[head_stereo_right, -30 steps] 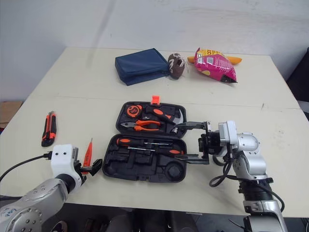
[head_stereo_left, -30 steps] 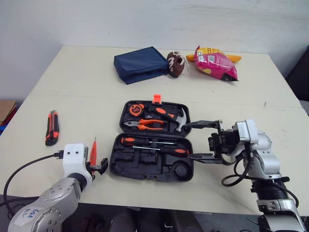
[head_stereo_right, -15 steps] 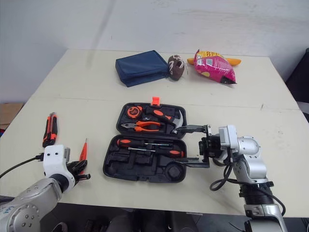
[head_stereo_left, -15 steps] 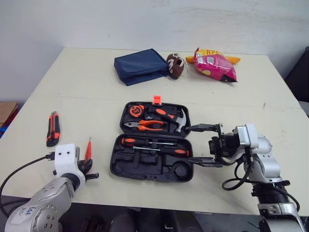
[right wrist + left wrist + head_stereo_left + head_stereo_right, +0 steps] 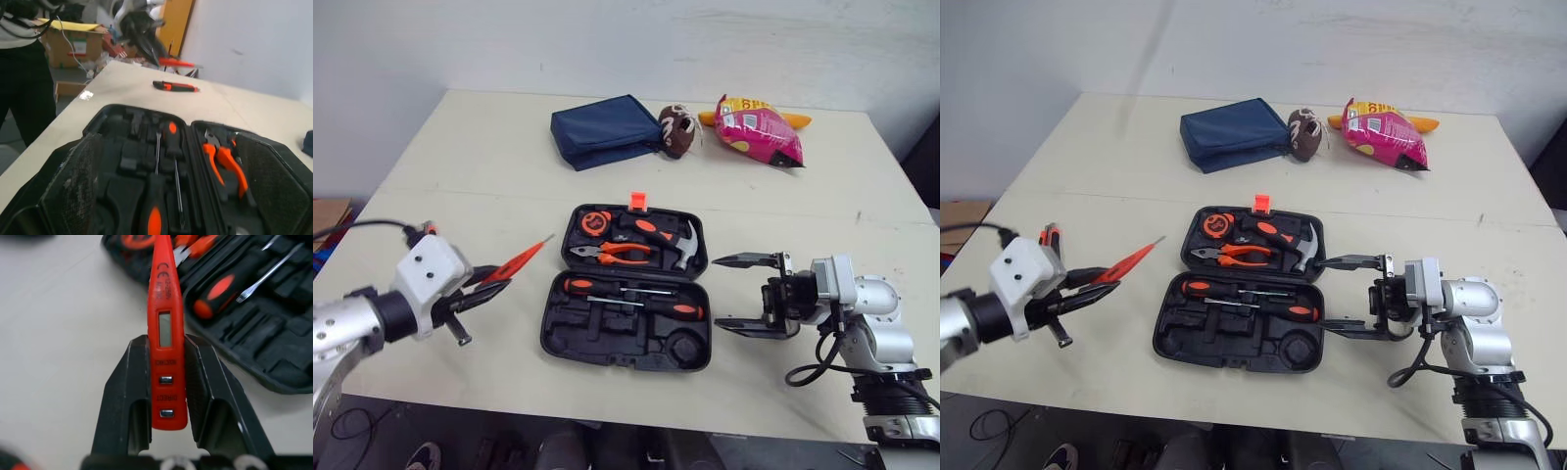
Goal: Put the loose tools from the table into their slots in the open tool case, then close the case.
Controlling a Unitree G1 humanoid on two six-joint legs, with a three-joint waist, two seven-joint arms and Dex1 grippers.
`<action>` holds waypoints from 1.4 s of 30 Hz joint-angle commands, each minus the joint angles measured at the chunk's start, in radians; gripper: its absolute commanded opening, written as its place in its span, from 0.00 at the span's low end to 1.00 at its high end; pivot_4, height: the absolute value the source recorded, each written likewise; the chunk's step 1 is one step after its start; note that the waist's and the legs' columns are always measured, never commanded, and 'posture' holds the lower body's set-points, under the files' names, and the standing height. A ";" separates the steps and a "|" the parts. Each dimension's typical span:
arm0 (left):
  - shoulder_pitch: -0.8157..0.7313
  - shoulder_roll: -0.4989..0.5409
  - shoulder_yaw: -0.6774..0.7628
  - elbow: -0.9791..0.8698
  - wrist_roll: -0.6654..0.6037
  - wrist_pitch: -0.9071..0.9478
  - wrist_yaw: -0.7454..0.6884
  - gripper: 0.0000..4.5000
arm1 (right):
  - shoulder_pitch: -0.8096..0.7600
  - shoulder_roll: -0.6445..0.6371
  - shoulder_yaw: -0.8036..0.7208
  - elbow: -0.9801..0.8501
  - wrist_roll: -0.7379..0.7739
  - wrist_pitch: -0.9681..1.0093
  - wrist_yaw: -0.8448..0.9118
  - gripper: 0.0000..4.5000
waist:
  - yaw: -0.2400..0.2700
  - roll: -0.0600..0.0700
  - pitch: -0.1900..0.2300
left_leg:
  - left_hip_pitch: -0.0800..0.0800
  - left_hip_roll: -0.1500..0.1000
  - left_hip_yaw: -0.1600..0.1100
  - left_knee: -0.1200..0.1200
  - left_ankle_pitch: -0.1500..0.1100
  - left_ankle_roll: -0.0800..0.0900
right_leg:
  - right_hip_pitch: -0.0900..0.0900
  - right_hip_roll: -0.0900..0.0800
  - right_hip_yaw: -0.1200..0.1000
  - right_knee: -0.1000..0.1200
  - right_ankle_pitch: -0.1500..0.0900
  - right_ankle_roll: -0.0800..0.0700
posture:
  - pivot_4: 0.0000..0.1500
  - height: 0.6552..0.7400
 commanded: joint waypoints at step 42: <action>-0.750 0.021 -0.972 0.217 0.437 0.280 -0.404 0.07 | 0.147 -0.001 -0.025 -0.146 -0.010 -0.030 -0.078 1.00 | -0.014 0.002 0.005 | 0.000 0.000 0.002 0.006 0.004 -0.005 | -0.003 0.006 0.010 0.010 -0.004 0.010 | 1.00 1.00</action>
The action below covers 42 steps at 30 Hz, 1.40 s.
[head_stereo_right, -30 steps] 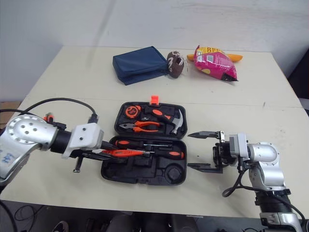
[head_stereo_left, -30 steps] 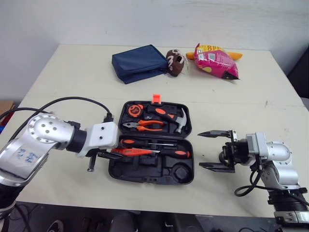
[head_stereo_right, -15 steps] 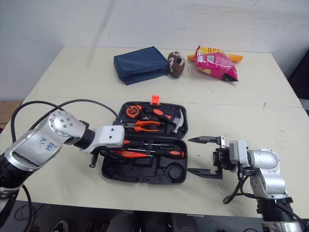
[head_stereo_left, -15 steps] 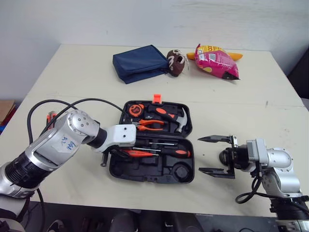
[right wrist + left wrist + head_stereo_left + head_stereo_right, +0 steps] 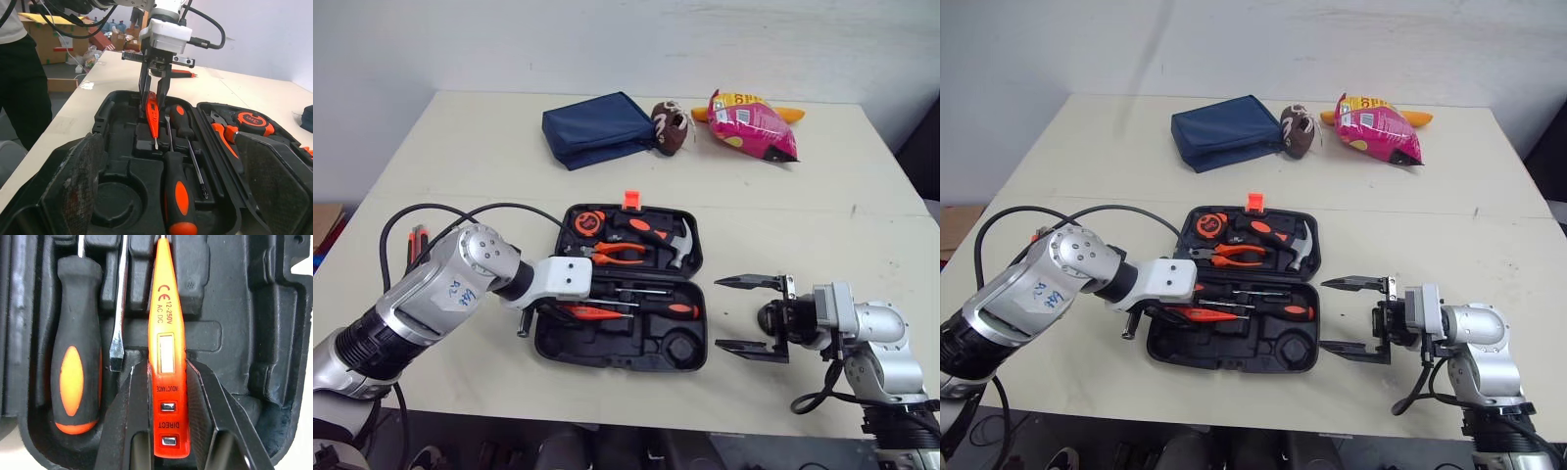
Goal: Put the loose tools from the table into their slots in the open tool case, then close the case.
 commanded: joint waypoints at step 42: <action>0.354 -0.158 0.584 0.111 -0.242 -0.450 0.058 0.20 | 0.001 0.005 -0.014 0.024 0.005 -0.009 0.012 1.00 | 0.003 -0.003 0.001 | 0.002 0.000 0.000 0.002 0.002 -0.001 | 0.001 -0.001 0.000 0.006 0.000 0.000 | 1.00 1.00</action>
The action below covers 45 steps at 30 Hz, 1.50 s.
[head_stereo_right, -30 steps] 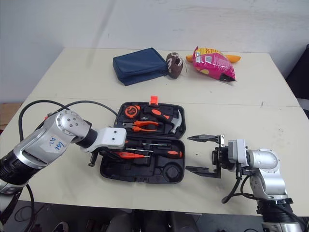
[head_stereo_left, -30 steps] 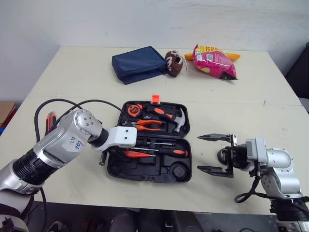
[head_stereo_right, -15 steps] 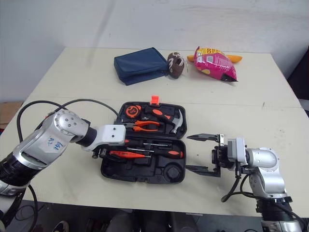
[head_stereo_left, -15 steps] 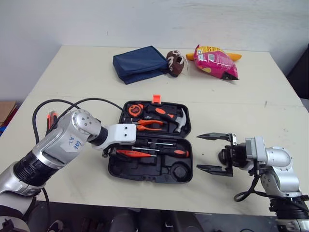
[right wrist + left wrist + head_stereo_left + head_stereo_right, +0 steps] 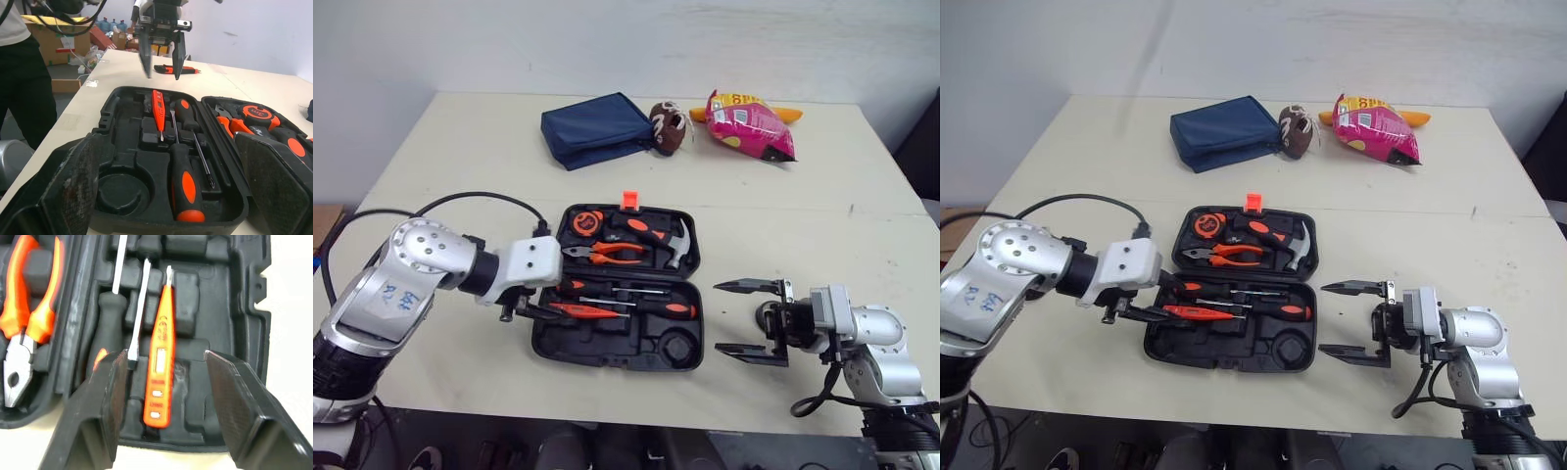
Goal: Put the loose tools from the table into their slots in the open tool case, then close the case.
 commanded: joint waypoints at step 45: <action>0.101 -0.181 -0.059 0.267 0.038 -0.486 0.077 0.00 | -0.009 0.012 -0.016 0.004 -0.021 -0.030 -0.063 1.00 | -0.002 0.002 -0.002 | 0.001 0.000 0.000 -0.002 -0.003 0.003 | 0.002 0.000 -0.001 -0.002 0.000 0.000 | 1.00 1.00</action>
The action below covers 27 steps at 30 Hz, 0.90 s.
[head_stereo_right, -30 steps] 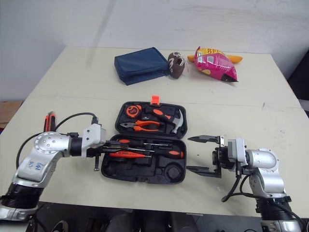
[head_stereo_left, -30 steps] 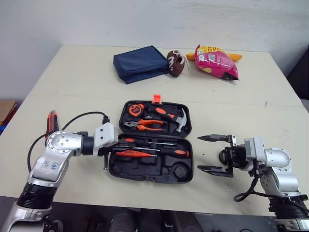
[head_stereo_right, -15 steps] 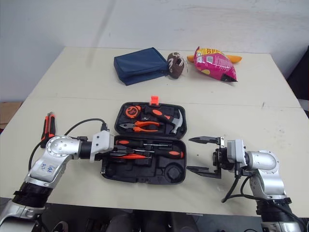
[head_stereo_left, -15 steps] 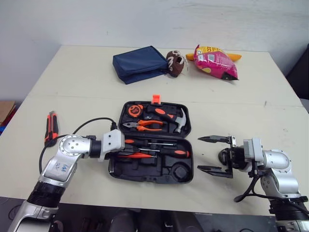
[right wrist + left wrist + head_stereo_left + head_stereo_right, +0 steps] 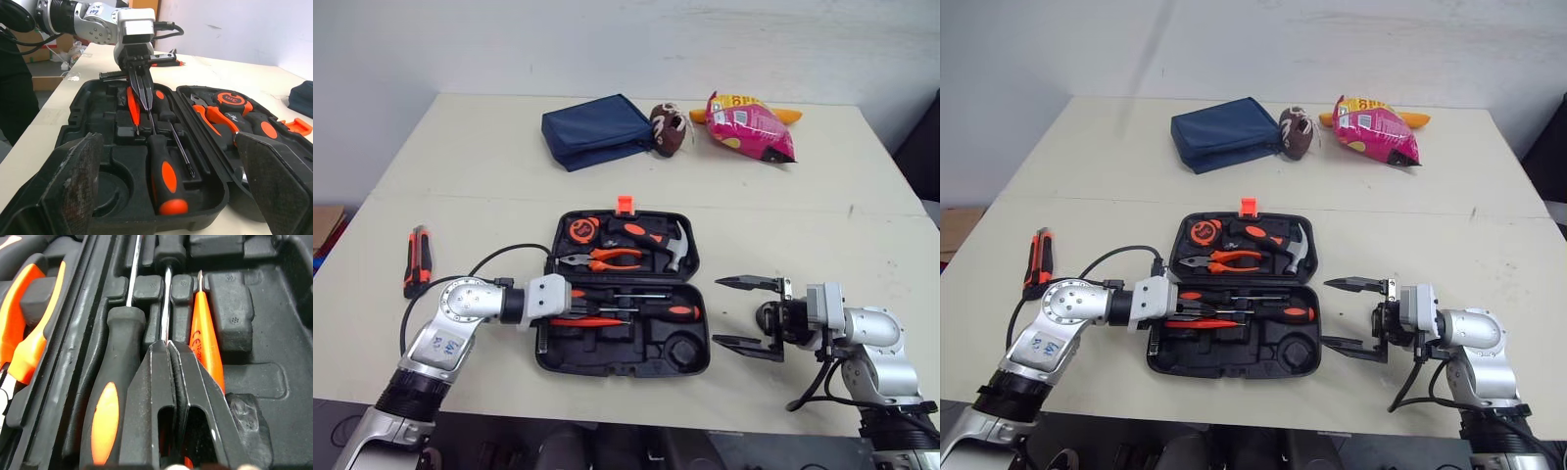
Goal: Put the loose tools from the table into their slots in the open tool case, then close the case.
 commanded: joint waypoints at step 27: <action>0.076 0.036 -0.009 -0.129 -0.034 0.167 -0.015 0.00 | -0.017 0.015 -0.010 -0.015 0.003 -0.010 -0.004 1.00 | 0.000 0.000 0.000 | -0.001 0.000 0.000 0.000 0.000 0.000 | 0.000 0.000 0.000 -0.001 0.000 0.000 | 1.00 1.00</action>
